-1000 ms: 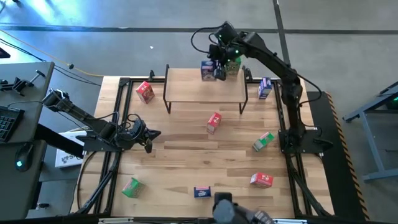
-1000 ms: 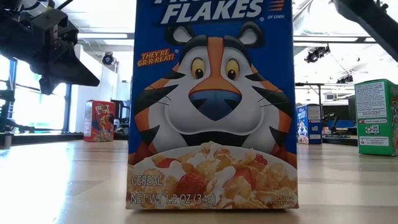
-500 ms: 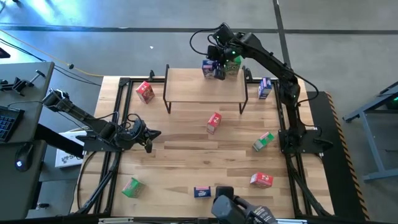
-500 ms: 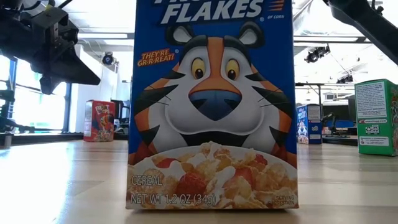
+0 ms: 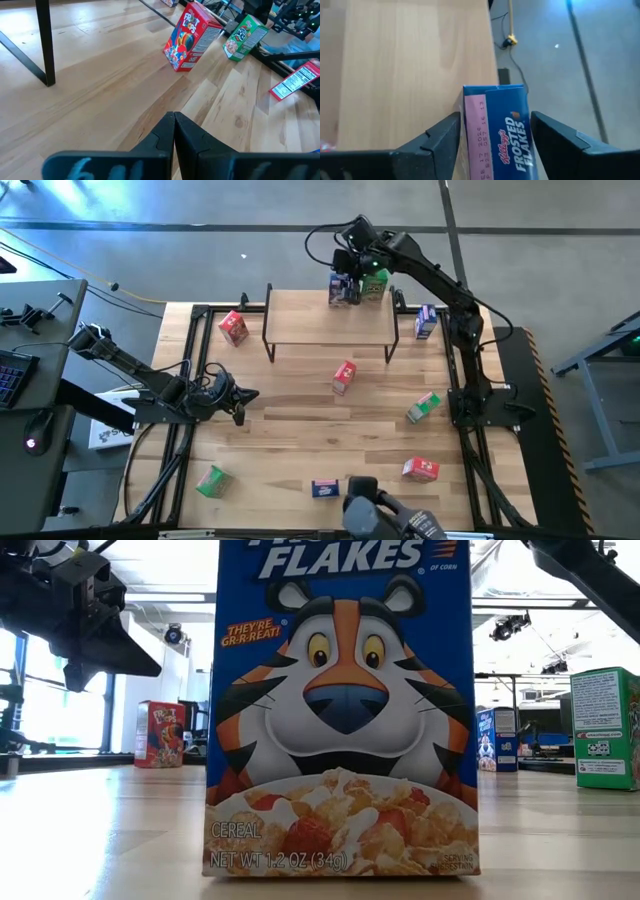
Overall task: Stack cereal on shelf
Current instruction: Put the middle blue cereal box on the shelf
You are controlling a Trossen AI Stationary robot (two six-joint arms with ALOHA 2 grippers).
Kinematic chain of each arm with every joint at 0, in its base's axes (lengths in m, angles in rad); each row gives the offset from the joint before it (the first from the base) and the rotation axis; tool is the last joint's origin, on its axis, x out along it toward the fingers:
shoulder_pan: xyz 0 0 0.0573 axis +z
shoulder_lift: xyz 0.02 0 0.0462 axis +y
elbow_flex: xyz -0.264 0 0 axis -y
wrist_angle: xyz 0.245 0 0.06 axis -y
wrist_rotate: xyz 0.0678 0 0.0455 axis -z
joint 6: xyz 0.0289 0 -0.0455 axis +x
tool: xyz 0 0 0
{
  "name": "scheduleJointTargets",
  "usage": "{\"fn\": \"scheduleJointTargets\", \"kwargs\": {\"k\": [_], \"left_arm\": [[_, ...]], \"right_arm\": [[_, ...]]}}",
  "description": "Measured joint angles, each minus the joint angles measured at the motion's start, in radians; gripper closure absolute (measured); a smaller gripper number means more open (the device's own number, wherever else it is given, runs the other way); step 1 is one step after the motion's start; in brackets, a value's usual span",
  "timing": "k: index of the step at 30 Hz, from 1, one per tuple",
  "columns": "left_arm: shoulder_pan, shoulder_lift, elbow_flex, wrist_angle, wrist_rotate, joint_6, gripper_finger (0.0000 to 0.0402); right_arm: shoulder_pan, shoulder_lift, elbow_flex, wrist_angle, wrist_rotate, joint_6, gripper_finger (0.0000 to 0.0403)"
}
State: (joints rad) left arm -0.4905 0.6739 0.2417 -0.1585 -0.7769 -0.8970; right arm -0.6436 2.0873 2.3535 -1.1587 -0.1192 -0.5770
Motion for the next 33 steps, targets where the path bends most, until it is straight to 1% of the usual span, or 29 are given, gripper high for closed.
{"fn": "scheduleJointTargets", "kwargs": {"k": [4, 7, 9, 11, 14, 16, 18, 23, 24, 26, 29, 31, 33], "left_arm": [[0.000, 0.000, 0.000, 0.000, 0.000, 0.001, 0.0399], [0.000, 0.000, 0.000, 0.001, 0.000, 0.009, 0.0399], [0.000, 0.000, 0.000, 0.001, -0.001, 0.009, 0.0399], [0.000, 0.000, 0.000, 0.001, -0.003, 0.009, 0.0399], [0.000, 0.000, 0.000, 0.001, -0.012, 0.010, 0.0399], [0.000, 0.000, 0.000, 0.000, -0.019, 0.011, 0.0399], [0.000, 0.000, 0.000, 0.000, -0.021, 0.016, 0.0399], [0.000, 0.000, 0.000, 0.000, -0.022, 0.021, 0.0399], [0.000, 0.000, 0.000, 0.000, -0.022, 0.026, 0.0399], [0.000, 0.000, 0.000, 0.000, -0.022, 0.028, 0.0399], [0.000, 0.000, 0.000, 0.000, -0.022, 0.027, 0.0399], [0.000, 0.000, 0.000, 0.000, -0.022, 0.028, 0.0399], [0.000, 0.000, 0.000, 0.001, -0.024, 0.028, 0.0399]], "right_arm": [[0.022, -0.041, 0.001, 0.015, 0.016, -0.012, 0.0182], [0.050, -0.080, 0.002, 0.016, 0.052, -0.018, 0.0183], [0.076, -0.114, 0.002, 0.010, 0.087, 0.027, 0.0184], [0.104, -0.145, 0.004, -0.035, 0.094, 0.077, 0.0191], [0.128, -0.163, 0.004, -0.119, 0.083, 0.112, 0.0214], [0.137, -0.159, -0.002, -0.160, 0.081, 0.139, 0.0241], [0.141, -0.161, -0.040, -0.169, 0.083, 0.150, 0.0275], [0.142, -0.158, -0.204, -0.131, 0.078, 0.174, 0.0382], [0.143, -0.163, -0.247, -0.104, 0.069, 0.188, 0.0392], [0.152, -0.185, -0.354, -0.029, 0.066, 0.218, 0.0390], [0.187, -0.256, -0.530, 0.135, 0.090, 0.238, 0.0393], [0.209, -0.314, -0.648, 0.266, 0.102, 0.283, 0.0400], [0.227, -0.369, -0.770, 0.405, 0.109, 0.343, 0.0398]]}}
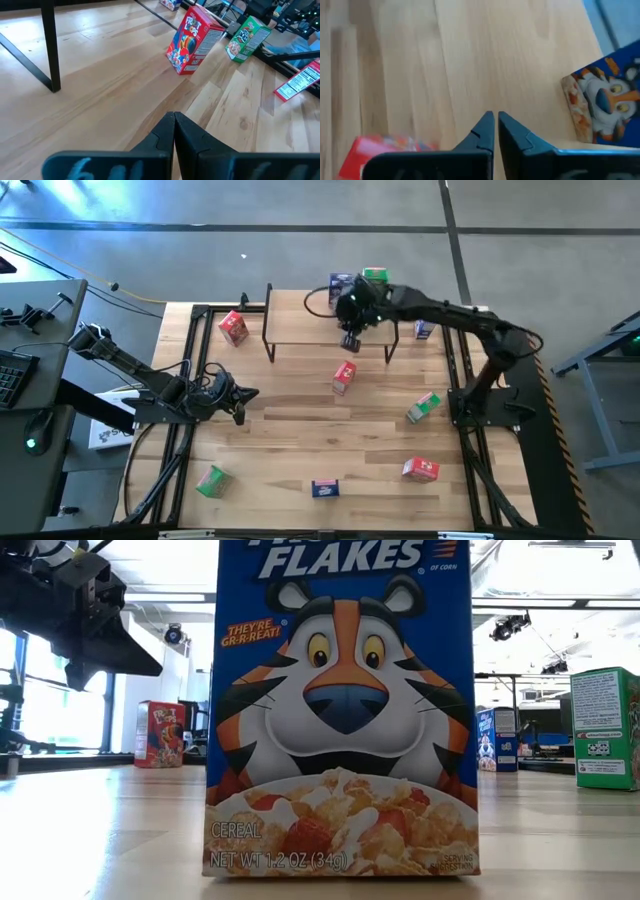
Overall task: Stack cereal on shelf
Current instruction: Put the middle blue cereal box on the shelf
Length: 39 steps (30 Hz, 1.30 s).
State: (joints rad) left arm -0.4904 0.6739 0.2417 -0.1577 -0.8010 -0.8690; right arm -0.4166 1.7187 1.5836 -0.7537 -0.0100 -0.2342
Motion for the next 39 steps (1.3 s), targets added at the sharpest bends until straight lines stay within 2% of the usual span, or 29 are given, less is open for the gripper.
{"fn": "scheduleJointTargets", "kwargs": {"k": [3, 6, 12, 17, 25, 39], "left_arm": [[0.000, 0.000, 0.000, 0.003, -0.012, 0.000, 0.0399], [0.000, 0.000, 0.000, 0.006, -0.023, 0.000, 0.0399], [0.000, 0.000, 0.000, 0.014, -0.033, 0.000, 0.0399], [0.000, 0.000, 0.000, 0.023, -0.033, 0.000, 0.0399], [0.000, 0.000, 0.000, 0.026, -0.044, 0.000, 0.0399], [0.001, 0.000, 0.000, 0.031, -0.051, 0.000, 0.0399]], "right_arm": [[0.022, -0.064, -0.160, 0.201, 0.050, 0.097, 0.0399], [0.033, -0.091, -0.265, 0.355, 0.115, 0.196, 0.0402], [0.022, -0.073, -0.353, 0.524, 0.204, 0.278, 0.0402], [0.005, -0.050, -0.364, 0.560, 0.297, 0.287, 0.0402], [-0.018, -0.002, -0.364, 0.618, 0.298, 0.283, 0.0403], [-0.049, 0.004, -0.363, 0.639, 0.313, 0.256, 0.0403]]}}
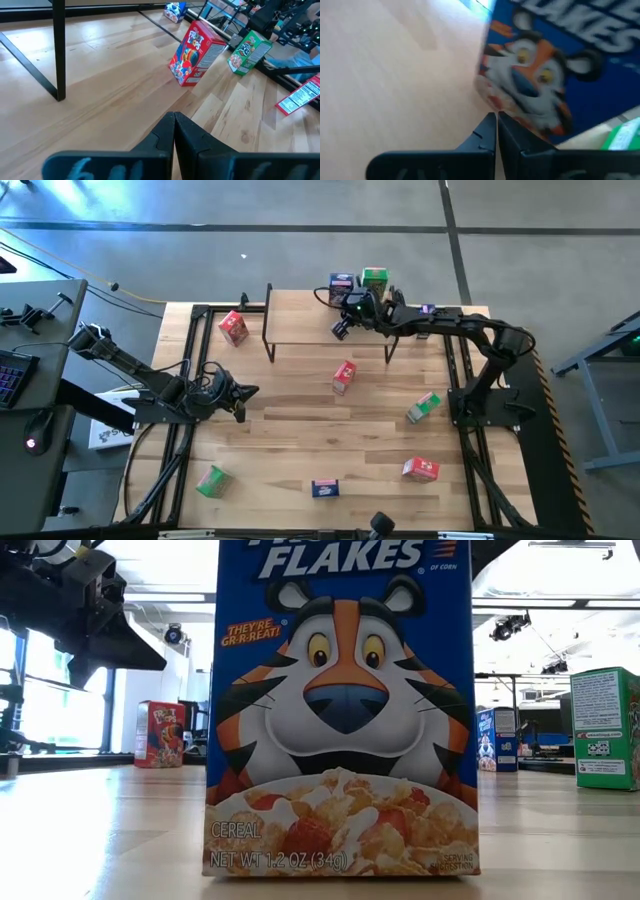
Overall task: Stack cereal on shelf
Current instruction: Put the middle blue cereal box on the shelf
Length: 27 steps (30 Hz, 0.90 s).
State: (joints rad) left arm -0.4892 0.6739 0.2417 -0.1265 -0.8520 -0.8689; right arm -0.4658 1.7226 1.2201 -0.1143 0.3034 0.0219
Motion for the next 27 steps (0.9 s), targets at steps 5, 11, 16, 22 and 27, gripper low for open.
{"fn": "scheduleJointTargets", "kwargs": {"k": [5, 11, 16, 22, 27], "left_arm": [[0.000, 0.000, 0.000, 0.000, 0.000, 0.000, 0.0399], [0.000, 0.000, 0.000, -0.001, 0.002, 0.000, 0.0399], [0.000, 0.000, 0.000, -0.001, 0.003, 0.001, 0.0399], [0.000, 0.000, 0.000, -0.002, 0.003, 0.002, 0.0399], [0.000, 0.000, 0.000, -0.007, 0.004, 0.002, 0.0399]], "right_arm": [[-0.015, 0.000, 0.000, 0.008, -0.027, -0.001, 0.0403], [-0.025, 0.000, 0.000, 0.014, -0.051, -0.021, 0.0403], [-0.026, 0.000, 0.000, 0.026, -0.054, -0.027, 0.0403], [-0.031, 0.000, 0.000, 0.035, -0.063, -0.049, 0.0403], [-0.033, 0.000, 0.000, 0.052, -0.080, -0.086, 0.0403]]}}
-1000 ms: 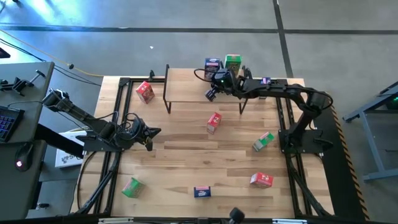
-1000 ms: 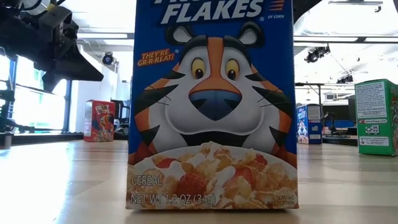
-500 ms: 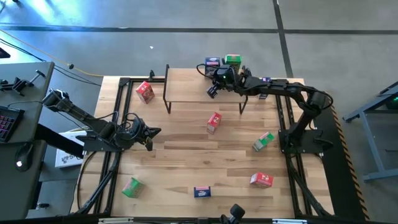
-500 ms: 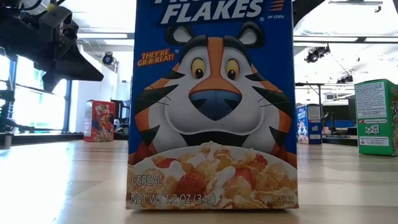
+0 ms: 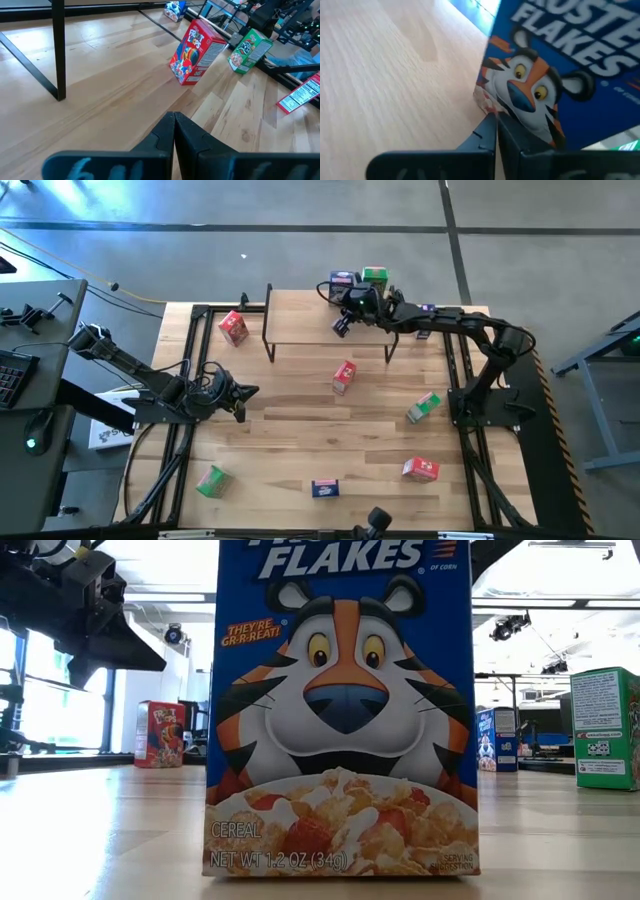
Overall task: Stack cereal on shelf
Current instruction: Put the middle blue cereal box on the shelf, then put the middle red cereal box on the shelf
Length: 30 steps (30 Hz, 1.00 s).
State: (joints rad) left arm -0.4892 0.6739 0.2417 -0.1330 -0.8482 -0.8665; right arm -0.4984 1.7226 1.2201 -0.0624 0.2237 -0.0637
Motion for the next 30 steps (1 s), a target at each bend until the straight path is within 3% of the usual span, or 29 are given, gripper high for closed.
{"fn": "scheduleJointTargets", "kwargs": {"k": [4, 7, 14, 22, 30], "left_arm": [[0.000, 0.000, 0.000, -0.002, 0.001, 0.000, 0.0399], [0.000, 0.000, -0.001, 0.030, 0.060, 0.045, 0.0399], [0.000, 0.058, -0.001, 0.315, 0.135, 0.238, 0.0399], [0.044, 0.220, 0.074, 0.412, 0.144, 0.298, 0.0399], [0.189, 0.406, 0.210, 0.410, 0.288, 0.309, 0.0399]], "right_arm": [[0.010, -0.004, 0.002, 0.011, -0.001, -0.033, 0.0403], [0.040, -0.033, 0.003, -0.007, -0.014, -0.056, 0.0403], [0.176, -0.174, -0.038, -0.084, -0.018, -0.137, 0.0403], [0.314, -0.417, -0.358, 0.103, 0.004, -0.022, 0.0403], [0.460, -0.641, -0.578, 0.178, 0.153, 0.060, 0.0403]]}}
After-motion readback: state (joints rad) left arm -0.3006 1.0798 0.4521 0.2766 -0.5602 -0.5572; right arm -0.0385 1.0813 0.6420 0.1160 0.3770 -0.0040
